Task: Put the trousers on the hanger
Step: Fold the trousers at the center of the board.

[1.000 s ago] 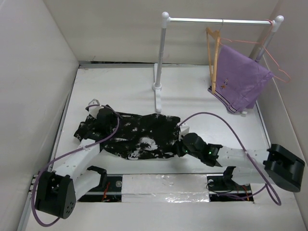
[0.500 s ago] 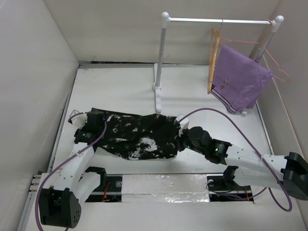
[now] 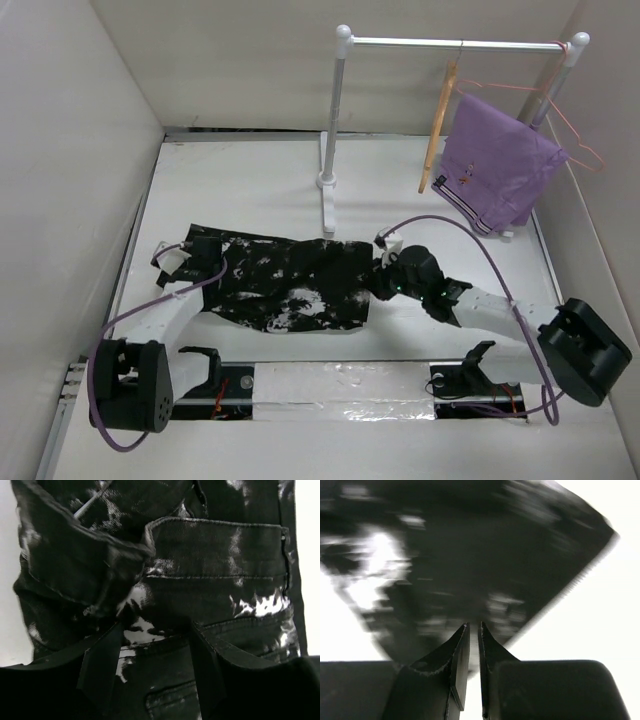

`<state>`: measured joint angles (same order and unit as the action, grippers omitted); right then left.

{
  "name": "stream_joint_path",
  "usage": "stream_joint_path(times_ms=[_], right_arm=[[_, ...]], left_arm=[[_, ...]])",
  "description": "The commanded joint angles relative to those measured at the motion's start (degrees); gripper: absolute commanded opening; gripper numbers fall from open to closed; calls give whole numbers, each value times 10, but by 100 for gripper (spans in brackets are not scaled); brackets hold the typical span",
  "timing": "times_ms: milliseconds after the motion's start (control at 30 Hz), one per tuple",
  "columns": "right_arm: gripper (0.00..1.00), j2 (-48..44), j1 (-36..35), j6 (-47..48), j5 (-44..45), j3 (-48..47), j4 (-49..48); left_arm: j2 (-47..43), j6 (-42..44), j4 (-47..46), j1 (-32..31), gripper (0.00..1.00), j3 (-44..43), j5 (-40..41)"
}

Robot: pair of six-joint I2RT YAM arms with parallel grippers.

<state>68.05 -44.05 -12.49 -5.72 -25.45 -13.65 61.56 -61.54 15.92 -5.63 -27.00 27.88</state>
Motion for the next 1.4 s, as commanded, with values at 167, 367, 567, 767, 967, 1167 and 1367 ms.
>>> stream_joint_path(times_ms=[167, 367, 567, 767, 967, 1167, 1367], right_arm=[[21, 86, 130, -43, -148, 39, -112], [13, -18, 61, -25, -29, 10, -20], [35, -47, 23, -47, -29, 24, -15], [74, -32, -28, -59, -1, 16, 5], [80, 5, -28, -85, -5, 24, -16], [76, 41, -23, -122, -3, 48, -58], [74, 29, -23, -147, 19, 84, -72]], left_arm=[[-70, -42, -62, 3, 56, 24, 13], [-80, 157, -183, -110, 43, -63, -78], [136, 211, -83, -229, 59, -219, 8], [165, 215, -153, -155, 75, -176, 1], [250, 201, -157, -148, 73, -169, 46], [299, 190, -178, -112, 70, -183, 11], [292, 198, -175, -95, 57, -170, -19]])
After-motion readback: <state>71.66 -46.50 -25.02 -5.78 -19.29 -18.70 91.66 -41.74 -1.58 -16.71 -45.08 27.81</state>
